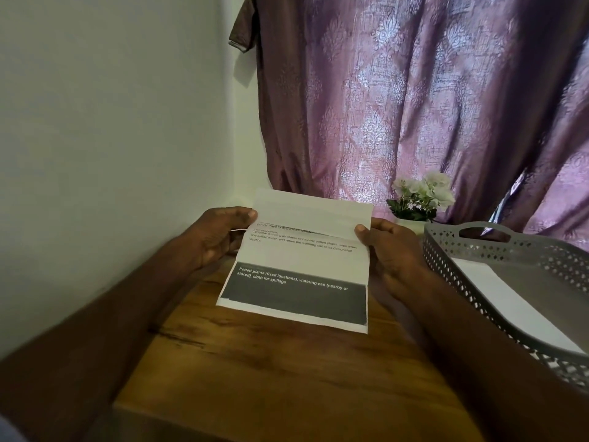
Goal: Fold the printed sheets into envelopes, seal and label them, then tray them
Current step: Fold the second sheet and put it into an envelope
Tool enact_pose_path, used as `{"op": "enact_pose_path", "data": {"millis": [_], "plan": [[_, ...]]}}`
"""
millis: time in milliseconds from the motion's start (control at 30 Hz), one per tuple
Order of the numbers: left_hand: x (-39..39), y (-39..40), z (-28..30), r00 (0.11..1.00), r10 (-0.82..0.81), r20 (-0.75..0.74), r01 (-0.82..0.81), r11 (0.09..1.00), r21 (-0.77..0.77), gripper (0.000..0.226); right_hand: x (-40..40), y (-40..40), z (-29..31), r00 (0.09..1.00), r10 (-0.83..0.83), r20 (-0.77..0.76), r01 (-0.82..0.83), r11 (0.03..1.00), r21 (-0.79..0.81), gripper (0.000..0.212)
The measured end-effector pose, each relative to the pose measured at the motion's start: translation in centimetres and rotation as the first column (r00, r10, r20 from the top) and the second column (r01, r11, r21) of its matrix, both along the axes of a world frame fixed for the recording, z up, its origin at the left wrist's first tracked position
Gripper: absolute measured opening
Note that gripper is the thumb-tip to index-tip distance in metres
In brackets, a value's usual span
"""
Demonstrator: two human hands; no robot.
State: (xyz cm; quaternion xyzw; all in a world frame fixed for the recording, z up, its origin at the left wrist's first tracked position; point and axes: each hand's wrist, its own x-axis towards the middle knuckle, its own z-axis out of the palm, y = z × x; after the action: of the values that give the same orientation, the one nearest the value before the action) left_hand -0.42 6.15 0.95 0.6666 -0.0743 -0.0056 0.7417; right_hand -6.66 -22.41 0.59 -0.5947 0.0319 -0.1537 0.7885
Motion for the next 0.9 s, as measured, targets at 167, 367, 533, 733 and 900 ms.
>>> {"op": "enact_pose_path", "data": {"millis": [167,367,533,733,900], "plan": [[0.1,0.9,0.7,0.999,0.014,-0.033,-0.016,0.998,-0.054,0.026,0.4,-0.4,0.2,0.997,0.076,-0.006,-0.076,0.995,-0.065,0.027],[-0.4,0.9,1.1,1.000,-0.013,-0.025,0.010,0.996,-0.092,0.014,0.8,-0.5,-0.1,0.999,0.033,-0.014,-0.034,0.998,-0.059,0.026],[-0.6,1.3,1.2,0.999,-0.041,-0.036,0.038,0.994,-0.100,0.019,0.6,-0.6,0.0,0.997,0.065,-0.033,-0.067,0.997,-0.049,0.022],[-0.7,1.2,1.2,0.999,-0.018,-0.051,0.014,0.996,-0.084,0.019,0.3,-0.6,0.1,0.997,0.043,-0.060,-0.048,0.995,-0.082,0.017],[-0.8,1.0,1.3,0.991,-0.010,-0.133,0.000,0.997,-0.078,0.029,-0.2,-0.4,0.3,0.994,0.031,-0.100,-0.037,0.998,-0.059,0.028]]}}
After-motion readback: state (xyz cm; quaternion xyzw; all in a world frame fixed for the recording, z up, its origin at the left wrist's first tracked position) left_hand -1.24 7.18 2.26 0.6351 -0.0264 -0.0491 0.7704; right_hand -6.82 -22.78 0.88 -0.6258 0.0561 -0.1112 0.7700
